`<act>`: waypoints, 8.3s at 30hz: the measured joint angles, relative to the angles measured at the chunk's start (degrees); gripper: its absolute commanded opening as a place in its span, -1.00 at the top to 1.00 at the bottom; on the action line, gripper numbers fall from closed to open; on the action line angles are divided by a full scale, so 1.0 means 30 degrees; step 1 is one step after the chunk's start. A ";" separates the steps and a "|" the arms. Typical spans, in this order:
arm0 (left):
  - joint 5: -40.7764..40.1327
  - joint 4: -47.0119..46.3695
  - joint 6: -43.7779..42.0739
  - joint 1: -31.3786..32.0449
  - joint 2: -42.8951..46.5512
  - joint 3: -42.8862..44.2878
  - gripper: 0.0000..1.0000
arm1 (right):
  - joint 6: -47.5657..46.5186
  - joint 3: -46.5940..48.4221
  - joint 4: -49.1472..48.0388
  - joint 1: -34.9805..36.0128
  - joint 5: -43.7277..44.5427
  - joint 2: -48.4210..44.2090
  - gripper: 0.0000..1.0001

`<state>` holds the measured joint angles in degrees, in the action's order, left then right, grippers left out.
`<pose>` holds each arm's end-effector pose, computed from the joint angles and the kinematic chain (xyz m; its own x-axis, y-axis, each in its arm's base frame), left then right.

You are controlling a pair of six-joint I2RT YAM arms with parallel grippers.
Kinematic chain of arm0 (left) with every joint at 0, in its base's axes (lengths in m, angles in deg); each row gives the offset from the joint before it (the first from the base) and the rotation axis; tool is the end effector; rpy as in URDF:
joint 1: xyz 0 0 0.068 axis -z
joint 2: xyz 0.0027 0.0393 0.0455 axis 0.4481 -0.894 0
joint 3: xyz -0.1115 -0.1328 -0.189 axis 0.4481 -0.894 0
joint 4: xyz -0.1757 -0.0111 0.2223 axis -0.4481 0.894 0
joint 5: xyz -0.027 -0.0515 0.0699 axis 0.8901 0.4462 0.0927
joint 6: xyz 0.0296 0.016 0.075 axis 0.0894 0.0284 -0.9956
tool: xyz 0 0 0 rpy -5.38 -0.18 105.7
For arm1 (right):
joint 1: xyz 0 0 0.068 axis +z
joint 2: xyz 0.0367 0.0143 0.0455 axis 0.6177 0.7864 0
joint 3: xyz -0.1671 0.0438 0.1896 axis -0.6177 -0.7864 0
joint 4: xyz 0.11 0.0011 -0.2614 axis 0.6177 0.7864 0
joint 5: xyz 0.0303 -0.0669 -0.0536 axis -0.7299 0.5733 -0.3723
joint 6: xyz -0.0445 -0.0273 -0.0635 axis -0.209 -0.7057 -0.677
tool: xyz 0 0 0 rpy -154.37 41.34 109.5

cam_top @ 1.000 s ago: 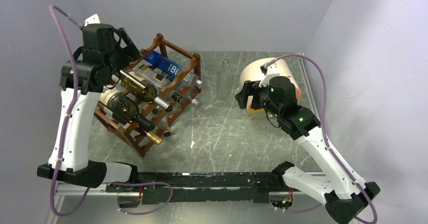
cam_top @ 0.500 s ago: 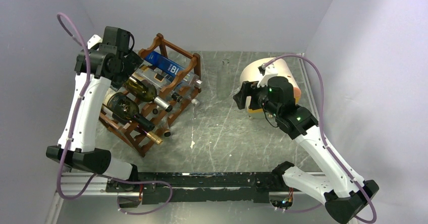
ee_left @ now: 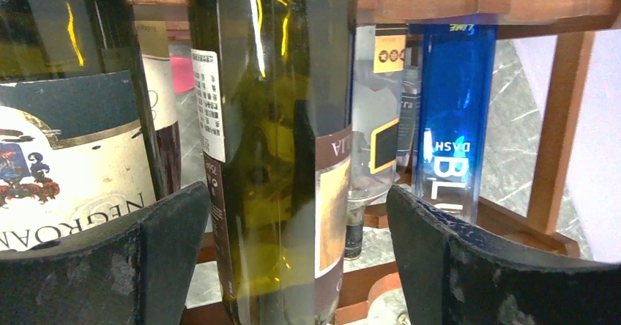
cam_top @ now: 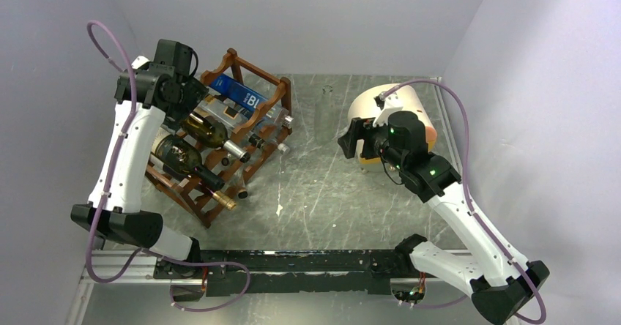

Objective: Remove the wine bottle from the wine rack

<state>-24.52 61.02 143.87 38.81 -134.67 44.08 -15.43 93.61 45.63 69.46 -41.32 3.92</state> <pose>0.2983 -0.0330 0.4040 -0.3091 -0.7695 -0.5589 -0.7532 0.5569 -0.3500 0.2315 0.1382 0.3386 -0.4842 0.0669 -0.8724 -0.3625 0.8922 0.2696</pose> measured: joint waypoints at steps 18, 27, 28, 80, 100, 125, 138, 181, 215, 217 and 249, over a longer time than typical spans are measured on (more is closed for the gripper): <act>-0.0452 0.0051 0.0554 -0.0175 -0.0794 -0.1464 -0.73 | 0.0357 -0.0321 -0.0918 0.0000 -0.0488 0.0131 -0.67; -0.0452 0.0029 0.0634 -0.0175 -0.1246 -0.1596 -0.28 | 0.0364 -0.0321 -0.0976 0.0000 -0.0481 0.0153 -0.67; -0.0437 0.0022 0.0641 -0.0175 -0.1246 -0.1596 -0.19 | 0.0364 -0.0321 -0.0976 0.0000 -0.0481 0.0153 -0.67; 2.1077 -1.7114 -0.7053 0.1166 0.1668 -0.5559 0.86 | -0.5195 0.0124 -0.2594 0.0182 -0.4401 0.0787 -0.75; 2.4567 -1.8513 -0.7803 0.1872 0.1719 -0.7745 0.86 | -2.3919 0.0124 -0.3410 0.9100 -0.6244 -0.0087 -0.78; 2.4873 -1.5781 -0.8000 0.1953 0.0998 -0.7657 0.86 | -4.1761 0.1268 -0.6827 1.4739 0.2805 0.6827 -0.46; 2.4655 -1.4972 -0.8138 0.2040 0.1005 -0.7650 0.86 | -4.2213 0.0488 -0.9428 1.4987 0.2645 0.7410 0.00; 1.8010 -1.4469 -1.3019 0.2142 0.8670 -0.7941 -0.98 | -1.7937 -0.2637 -1.2444 1.4513 0.5377 0.0729 1.00; 1.7631 -1.4003 -1.3420 0.2142 1.0783 -1.0630 -0.99 | -0.6870 -0.3606 -1.6400 0.3650 0.8182 0.6244 1.00; 1.7595 -1.4003 -1.3464 0.2142 1.0739 -1.0630 -0.99 | -0.6783 -0.3606 -1.6553 0.3534 0.8211 0.6419 1.00; 1.7595 -1.4324 -1.3092 0.2142 1.0724 -1.1132 -0.99 | -0.6164 -0.5042 -1.8535 0.3045 0.8779 0.6768 -0.06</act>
<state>28.26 18.05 104.60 45.24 -102.50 10.68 -33.92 78.49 -9.98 78.60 -14.98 24.22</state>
